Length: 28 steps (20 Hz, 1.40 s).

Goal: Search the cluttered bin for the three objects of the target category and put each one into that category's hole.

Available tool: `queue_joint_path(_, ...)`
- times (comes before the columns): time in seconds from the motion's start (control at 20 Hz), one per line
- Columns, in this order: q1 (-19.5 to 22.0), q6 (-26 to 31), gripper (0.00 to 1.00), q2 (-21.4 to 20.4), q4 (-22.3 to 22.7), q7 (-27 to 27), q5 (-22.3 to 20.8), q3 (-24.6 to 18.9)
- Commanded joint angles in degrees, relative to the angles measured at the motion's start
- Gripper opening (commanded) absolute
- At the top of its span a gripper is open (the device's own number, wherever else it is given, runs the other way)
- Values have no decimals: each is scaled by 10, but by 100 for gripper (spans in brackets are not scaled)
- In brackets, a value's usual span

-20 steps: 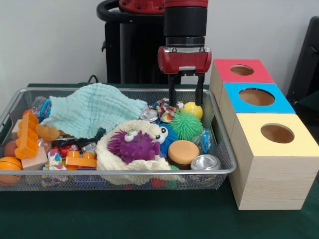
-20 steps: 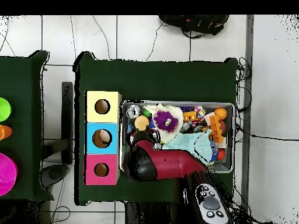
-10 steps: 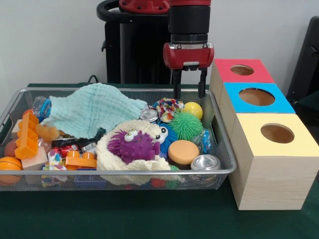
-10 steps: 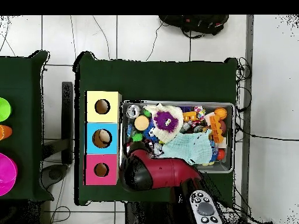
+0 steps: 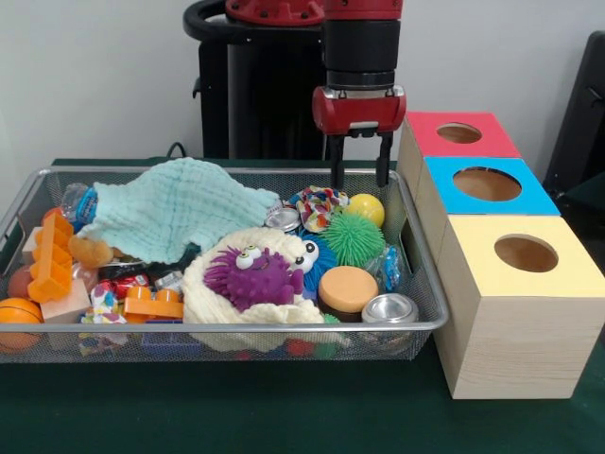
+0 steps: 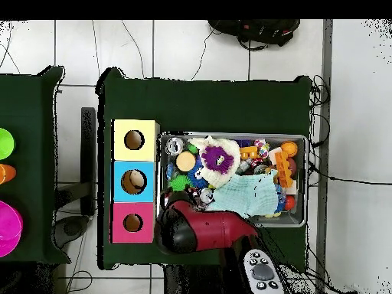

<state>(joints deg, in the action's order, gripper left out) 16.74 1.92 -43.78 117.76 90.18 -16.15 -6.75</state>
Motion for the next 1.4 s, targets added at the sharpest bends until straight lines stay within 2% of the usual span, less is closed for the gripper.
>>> queue_joint_path(0.05,-20,0,100,8,-13,99,15,2)
queue_joint_path(0.3,-69,97,100,1,-74,95,60,22)
queue_joint_path(0.45,-79,115,100,29,-109,88,73,28)
queue_joint_path(0.6,-100,110,100,57,-131,95,83,45)
queue_joint_path(0.85,-114,78,100,57,-118,101,86,59)
queue_joint_path(1.4,-72,65,100,79,-105,91,88,28)
